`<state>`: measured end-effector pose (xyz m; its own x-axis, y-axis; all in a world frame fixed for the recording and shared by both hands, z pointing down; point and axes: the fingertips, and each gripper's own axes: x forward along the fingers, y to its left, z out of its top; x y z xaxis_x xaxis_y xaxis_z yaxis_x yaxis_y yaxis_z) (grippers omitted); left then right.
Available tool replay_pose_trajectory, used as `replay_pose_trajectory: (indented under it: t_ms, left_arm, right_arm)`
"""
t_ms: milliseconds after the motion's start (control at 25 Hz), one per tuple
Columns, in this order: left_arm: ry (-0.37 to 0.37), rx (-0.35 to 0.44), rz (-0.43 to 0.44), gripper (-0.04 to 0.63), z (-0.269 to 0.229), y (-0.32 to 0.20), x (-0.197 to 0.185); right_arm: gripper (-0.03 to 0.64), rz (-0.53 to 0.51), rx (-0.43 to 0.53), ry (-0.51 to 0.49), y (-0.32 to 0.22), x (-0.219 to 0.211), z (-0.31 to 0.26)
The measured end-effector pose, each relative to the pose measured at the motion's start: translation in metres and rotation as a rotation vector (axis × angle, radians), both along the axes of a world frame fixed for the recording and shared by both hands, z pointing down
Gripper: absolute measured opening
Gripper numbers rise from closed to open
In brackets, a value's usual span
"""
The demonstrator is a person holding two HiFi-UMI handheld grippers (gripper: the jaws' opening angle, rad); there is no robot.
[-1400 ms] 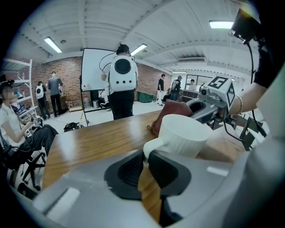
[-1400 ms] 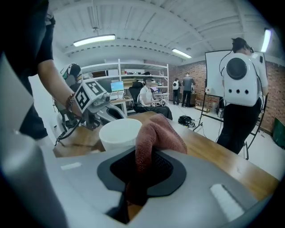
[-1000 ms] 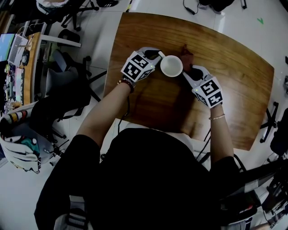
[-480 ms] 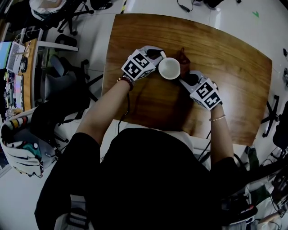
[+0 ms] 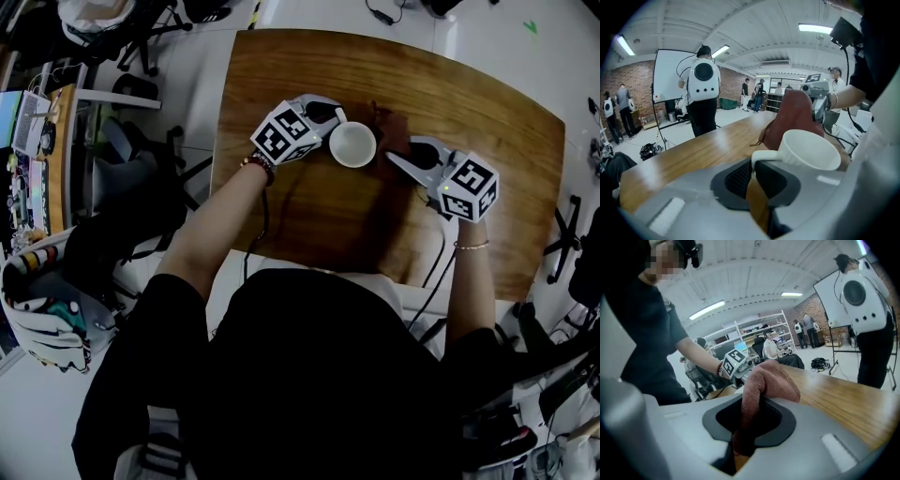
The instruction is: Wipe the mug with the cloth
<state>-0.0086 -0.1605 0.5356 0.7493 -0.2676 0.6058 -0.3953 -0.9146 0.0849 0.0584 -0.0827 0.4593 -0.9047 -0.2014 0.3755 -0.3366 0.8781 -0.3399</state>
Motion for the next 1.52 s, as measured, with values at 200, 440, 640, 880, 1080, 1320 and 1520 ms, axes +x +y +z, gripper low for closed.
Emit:
replay_pose_trajectory:
  t_ms: [200, 440, 640, 880, 1080, 1320, 1520]
  left_arm:
    - [-0.007, 0.009, 0.114, 0.018, 0.0, 0.011, 0.024]
    - [0.006, 0.015, 0.155, 0.018, -0.002, 0.014, 0.035]
    - [0.001, 0.013, 0.165, 0.019, -0.003, 0.015, 0.035]
    - [-0.002, 0.02, 0.177, 0.018, -0.001, 0.015, 0.035]
    - [0.003, 0.023, 0.198, 0.018, -0.005, 0.015, 0.039]
    - [0.028, 0.025, 0.222, 0.019, -0.007, 0.016, 0.045]
    - [0.015, 0.025, 0.247, 0.02, 0.001, 0.016, 0.044]
  right_arm:
    - [0.057, -0.099, -0.102, 0.015, 0.019, 0.001, 0.012]
    - [0.057, -0.086, -0.198, -0.019, 0.024, 0.008, 0.029]
    - [0.057, -0.087, -0.246, 0.015, 0.028, 0.006, 0.051]
    - [0.057, -0.129, -0.241, 0.152, 0.031, 0.002, 0.071]
    - [0.057, -0.084, -0.243, 0.259, 0.026, 0.009, 0.088]
    - [0.057, -0.027, -0.195, 0.068, 0.006, 0.012, 0.047]
    - [0.057, -0.017, -0.153, -0.034, -0.017, 0.014, 0.018]
